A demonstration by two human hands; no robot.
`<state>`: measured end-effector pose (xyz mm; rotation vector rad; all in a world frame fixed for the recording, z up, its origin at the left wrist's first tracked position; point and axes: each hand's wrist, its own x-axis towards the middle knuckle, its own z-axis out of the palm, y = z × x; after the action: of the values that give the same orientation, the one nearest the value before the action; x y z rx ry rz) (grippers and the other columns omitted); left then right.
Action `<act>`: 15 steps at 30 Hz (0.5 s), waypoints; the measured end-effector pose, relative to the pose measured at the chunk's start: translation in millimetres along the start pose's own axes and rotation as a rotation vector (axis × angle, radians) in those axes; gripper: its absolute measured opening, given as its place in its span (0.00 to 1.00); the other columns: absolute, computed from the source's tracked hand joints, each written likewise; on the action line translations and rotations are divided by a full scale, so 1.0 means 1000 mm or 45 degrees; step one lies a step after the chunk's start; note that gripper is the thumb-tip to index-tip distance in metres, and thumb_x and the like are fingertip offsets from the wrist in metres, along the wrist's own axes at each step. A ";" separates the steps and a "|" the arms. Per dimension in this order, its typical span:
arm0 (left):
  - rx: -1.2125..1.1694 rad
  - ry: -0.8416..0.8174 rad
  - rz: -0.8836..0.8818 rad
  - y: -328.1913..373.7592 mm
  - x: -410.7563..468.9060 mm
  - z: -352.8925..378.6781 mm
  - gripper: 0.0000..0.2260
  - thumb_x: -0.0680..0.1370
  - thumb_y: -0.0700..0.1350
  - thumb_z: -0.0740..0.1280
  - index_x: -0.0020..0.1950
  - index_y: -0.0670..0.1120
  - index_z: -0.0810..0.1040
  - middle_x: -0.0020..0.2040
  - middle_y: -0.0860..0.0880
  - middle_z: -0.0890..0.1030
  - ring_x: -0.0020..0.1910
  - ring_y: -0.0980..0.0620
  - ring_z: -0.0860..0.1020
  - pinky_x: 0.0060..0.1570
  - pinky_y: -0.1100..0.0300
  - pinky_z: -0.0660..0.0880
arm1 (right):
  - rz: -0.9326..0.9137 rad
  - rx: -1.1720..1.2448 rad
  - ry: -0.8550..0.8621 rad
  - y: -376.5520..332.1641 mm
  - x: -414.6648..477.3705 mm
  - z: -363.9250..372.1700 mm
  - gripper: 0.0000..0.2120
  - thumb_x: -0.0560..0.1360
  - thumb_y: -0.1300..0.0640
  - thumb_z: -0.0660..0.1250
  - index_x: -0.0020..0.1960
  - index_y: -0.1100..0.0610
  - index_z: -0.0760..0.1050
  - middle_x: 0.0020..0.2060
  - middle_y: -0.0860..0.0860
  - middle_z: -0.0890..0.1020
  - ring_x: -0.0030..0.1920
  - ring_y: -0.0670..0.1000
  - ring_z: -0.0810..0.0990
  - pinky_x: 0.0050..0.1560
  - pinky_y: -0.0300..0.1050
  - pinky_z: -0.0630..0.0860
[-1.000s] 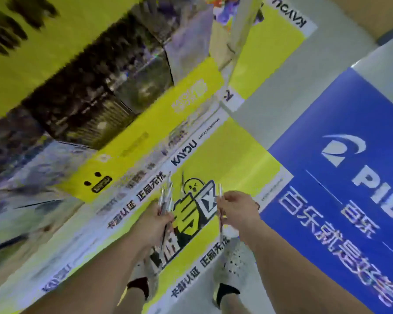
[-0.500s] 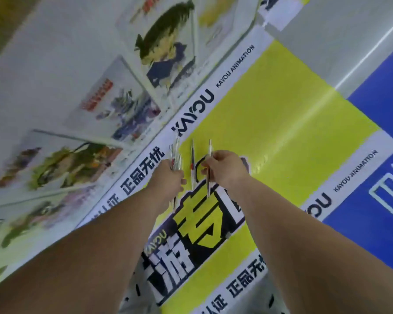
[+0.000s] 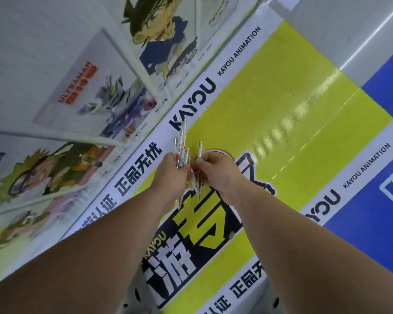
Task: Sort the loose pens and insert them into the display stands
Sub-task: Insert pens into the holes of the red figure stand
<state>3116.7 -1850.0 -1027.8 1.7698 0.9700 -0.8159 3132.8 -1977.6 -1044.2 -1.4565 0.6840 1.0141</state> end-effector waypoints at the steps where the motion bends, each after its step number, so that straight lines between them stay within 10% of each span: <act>1: 0.015 -0.001 0.010 0.002 -0.003 -0.001 0.04 0.83 0.42 0.62 0.54 0.50 0.72 0.51 0.43 0.81 0.46 0.45 0.80 0.52 0.39 0.79 | -0.011 0.023 -0.010 -0.001 -0.003 0.000 0.10 0.80 0.60 0.65 0.41 0.58 0.77 0.45 0.64 0.84 0.41 0.60 0.83 0.52 0.68 0.80; 8: 0.001 -0.037 0.108 0.039 -0.071 -0.018 0.05 0.84 0.41 0.63 0.59 0.45 0.72 0.54 0.44 0.79 0.50 0.47 0.80 0.40 0.56 0.78 | -0.070 0.194 -0.032 -0.033 -0.086 -0.016 0.08 0.82 0.60 0.64 0.45 0.60 0.75 0.50 0.64 0.84 0.50 0.60 0.85 0.55 0.61 0.82; 15: 0.005 -0.162 0.122 0.103 -0.235 -0.044 0.05 0.84 0.44 0.64 0.58 0.48 0.76 0.53 0.47 0.82 0.53 0.48 0.82 0.49 0.52 0.80 | -0.055 0.290 -0.045 -0.098 -0.269 -0.049 0.08 0.81 0.59 0.65 0.45 0.60 0.76 0.52 0.65 0.83 0.55 0.61 0.83 0.54 0.49 0.83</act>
<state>3102.4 -1896.7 -772.0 1.7319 0.7944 -0.8589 3106.3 -2047.5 -763.1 -1.2473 0.7155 0.8961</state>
